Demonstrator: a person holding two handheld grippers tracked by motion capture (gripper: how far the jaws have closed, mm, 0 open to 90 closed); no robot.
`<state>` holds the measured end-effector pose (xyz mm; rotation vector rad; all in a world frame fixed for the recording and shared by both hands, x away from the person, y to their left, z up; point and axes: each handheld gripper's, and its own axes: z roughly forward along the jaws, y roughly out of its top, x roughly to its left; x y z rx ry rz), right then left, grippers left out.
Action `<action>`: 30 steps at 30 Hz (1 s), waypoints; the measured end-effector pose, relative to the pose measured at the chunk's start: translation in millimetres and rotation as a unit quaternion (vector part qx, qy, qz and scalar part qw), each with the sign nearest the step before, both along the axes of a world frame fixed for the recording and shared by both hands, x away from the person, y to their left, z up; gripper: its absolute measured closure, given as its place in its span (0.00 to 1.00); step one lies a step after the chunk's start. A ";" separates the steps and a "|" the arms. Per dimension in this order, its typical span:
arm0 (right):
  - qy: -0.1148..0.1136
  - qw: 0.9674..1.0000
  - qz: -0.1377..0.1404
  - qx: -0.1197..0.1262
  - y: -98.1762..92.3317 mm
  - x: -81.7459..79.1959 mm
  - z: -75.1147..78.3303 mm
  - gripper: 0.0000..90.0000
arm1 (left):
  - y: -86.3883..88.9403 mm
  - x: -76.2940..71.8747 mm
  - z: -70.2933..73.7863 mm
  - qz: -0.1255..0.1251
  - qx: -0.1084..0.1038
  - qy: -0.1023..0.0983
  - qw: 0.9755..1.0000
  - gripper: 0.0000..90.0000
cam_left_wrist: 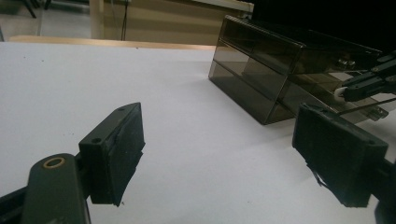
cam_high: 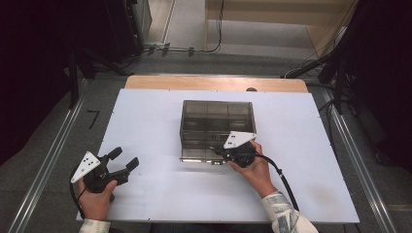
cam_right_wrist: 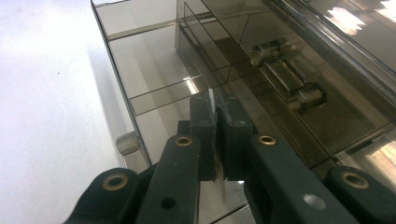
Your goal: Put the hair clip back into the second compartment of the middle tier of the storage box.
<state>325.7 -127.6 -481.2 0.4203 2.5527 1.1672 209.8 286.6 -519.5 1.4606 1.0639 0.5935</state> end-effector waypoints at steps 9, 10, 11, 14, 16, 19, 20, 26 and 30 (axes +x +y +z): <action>-0.003 1.000 -0.004 -0.004 0.7 -0.6 -0.5 0.92 | -0.1 -0.1 0.1 0.000 0.000 0.000 1.000 0.19; -0.003 1.000 -0.004 -0.004 0.7 -0.6 -0.5 0.92 | -0.1 -0.1 0.1 0.000 0.000 0.000 1.000 0.19; -0.003 1.000 -0.004 -0.004 0.6 -0.5 -0.5 0.92 | -0.1 -0.1 0.0 0.000 0.000 0.000 1.000 0.19; -0.005 1.000 -0.004 -0.010 1.3 -0.4 -1.4 0.92 | 0.0 -0.1 0.1 0.000 0.000 0.000 1.000 0.19; -0.004 1.000 -0.004 -0.010 1.5 -0.4 -1.6 0.91 | 0.1 -0.2 0.1 0.000 0.000 0.000 1.000 0.19; -0.004 1.000 -0.005 -0.011 1.9 -0.7 -1.8 0.90 | -0.1 -0.2 0.1 0.000 0.000 -0.001 1.000 0.19; -0.005 1.000 -0.004 -0.011 1.8 -0.4 -1.7 0.90 | 0.0 -0.2 0.2 0.000 0.000 -0.001 1.000 0.19; -0.007 1.000 -0.004 -0.003 0.8 -1.3 -0.6 0.89 | 0.2 -0.3 0.2 0.000 0.000 -0.001 1.000 0.19; -0.003 1.000 -0.001 0.004 0.1 -2.0 0.5 0.89 | 0.4 -0.2 0.2 0.000 0.000 -0.001 1.000 0.19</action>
